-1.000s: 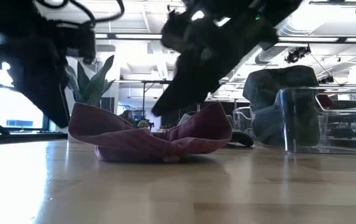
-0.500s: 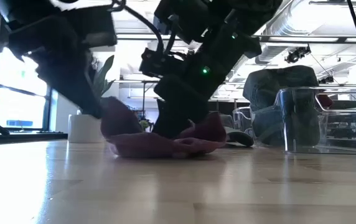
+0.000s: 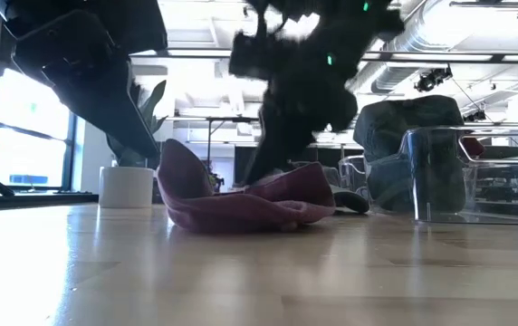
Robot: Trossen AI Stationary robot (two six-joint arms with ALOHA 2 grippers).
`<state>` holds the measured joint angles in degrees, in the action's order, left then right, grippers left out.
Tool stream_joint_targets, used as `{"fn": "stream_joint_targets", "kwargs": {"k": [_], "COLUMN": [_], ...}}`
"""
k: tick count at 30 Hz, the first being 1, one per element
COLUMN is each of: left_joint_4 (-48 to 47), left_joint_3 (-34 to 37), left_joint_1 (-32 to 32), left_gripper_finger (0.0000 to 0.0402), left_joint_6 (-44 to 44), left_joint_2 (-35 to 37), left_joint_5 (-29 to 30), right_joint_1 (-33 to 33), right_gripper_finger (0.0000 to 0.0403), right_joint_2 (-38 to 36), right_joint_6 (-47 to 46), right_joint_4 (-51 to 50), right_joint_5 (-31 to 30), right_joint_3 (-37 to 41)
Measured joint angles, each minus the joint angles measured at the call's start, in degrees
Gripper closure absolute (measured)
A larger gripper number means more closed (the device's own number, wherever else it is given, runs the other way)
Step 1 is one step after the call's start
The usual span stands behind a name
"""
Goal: Pick & Place hat
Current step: Put the red cap into the top transparent bin
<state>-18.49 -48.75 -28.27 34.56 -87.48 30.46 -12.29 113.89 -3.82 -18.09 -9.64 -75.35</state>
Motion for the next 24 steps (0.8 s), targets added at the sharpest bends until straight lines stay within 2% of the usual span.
{"fn": "stream_joint_targets", "kwargs": {"k": [3, 5, 8, 14, 17, 24], "left_joint_4": [-0.15, -0.21, -0.52, -1.06, -2.76, -5.33], "left_joint_3": [-0.02, -0.11, -0.11, -0.53, -2.11, -4.57], "left_joint_1": [0.00, 0.00, 0.00, 0.00, -0.55, -2.72], "left_gripper_finger": [0.0220, 0.0220, 0.0220, 0.0220, 0.0220, 0.0220], "left_joint_6": [-0.01, -0.11, -0.30, -0.43, -0.46, -1.35], "left_joint_2": [0.00, 0.00, 0.00, 0.00, 0.00, 0.00], "left_joint_5": [-0.14, -0.28, -0.75, -1.00, -0.72, 2.57], "right_joint_1": [-1.30, -2.00, -2.06, -0.25, 1.14, 3.51], "right_gripper_finger": [0.0401, 0.0399, 0.0400, 0.0399, 0.0400, 0.0399], "right_joint_2": [-1.47, -1.60, -1.40, -1.29, -1.31, -1.31], "right_joint_6": [-0.13, -0.03, -0.15, 1.36, 1.32, 0.70], "right_joint_4": [1.83, 2.50, 5.24, 18.24, 21.59, 22.42], "right_joint_5": [-5.99, -6.97, -3.21, 5.99, 8.29, 10.62], "right_joint_3": [0.24, 0.38, 0.67, 7.22, 10.01, 12.29]}}
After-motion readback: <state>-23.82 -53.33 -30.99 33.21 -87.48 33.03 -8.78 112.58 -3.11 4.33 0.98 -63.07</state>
